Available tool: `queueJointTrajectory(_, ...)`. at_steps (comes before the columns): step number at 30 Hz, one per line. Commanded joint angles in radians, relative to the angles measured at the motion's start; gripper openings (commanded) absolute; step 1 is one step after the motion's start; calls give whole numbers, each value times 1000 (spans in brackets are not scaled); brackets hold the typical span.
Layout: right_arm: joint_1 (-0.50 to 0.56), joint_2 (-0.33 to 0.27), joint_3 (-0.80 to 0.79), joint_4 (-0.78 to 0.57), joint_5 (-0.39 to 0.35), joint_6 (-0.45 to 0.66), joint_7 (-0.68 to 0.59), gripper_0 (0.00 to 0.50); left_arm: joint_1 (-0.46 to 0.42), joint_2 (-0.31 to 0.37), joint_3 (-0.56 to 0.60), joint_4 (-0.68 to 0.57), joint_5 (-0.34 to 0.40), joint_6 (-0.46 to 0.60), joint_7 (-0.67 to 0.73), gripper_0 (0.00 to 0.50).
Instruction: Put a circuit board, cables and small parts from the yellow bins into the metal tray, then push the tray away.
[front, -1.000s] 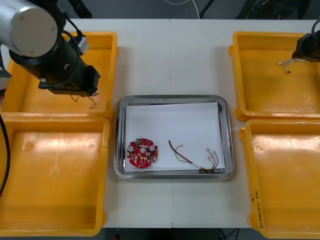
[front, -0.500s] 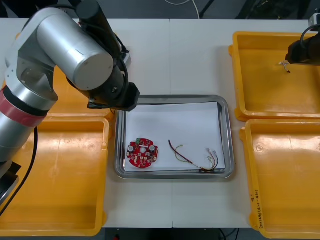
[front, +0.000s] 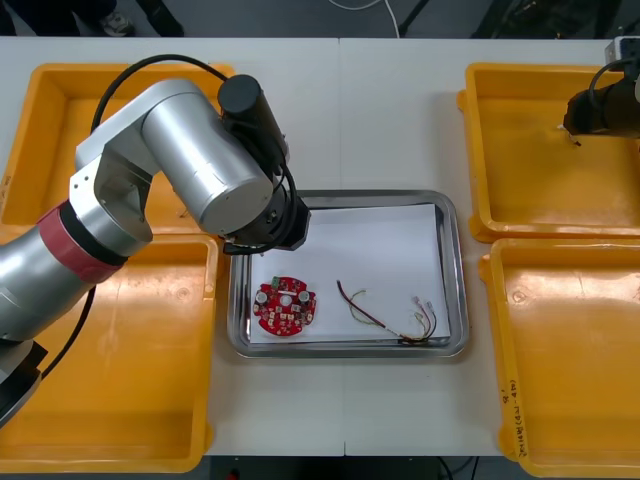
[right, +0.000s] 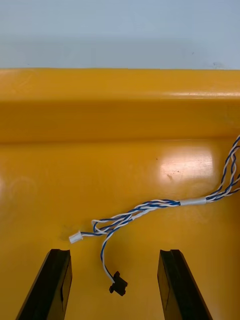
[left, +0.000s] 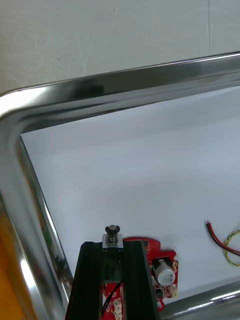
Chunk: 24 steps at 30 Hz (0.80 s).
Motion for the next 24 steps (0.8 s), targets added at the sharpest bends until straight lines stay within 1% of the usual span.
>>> queueJointTrajectory(1, -34, 4, 10, 19, -14, -30, 35, 500, -52, -12, -50, 48, -28, -75, 26, 0)
queueJointTrajectory(12, -117, 0, -9, 174, -15, -81, 83, 500, -52, -6, -102, 146, -44, -179, 22, 0)
queueJointTrajectory(19, -162, -3, -16, 258, -15, -111, 107, 500, -52, -4, -105, 155, -38, -184, 26, 0)
queueJointTrajectory(22, -160, -3, -16, 260, -22, -117, 115, 500, -53, -4, -105, 155, -31, -185, 31, 5)
queueJointTrajectory(23, -157, -3, -16, 258, -31, -116, 117, 500, -56, -6, -104, 155, -26, -185, 34, 64)
queueJointTrajectory(24, -156, -3, -16, 258, -38, -117, 118, 500, -58, -4, -105, 155, -24, -185, 37, 171)
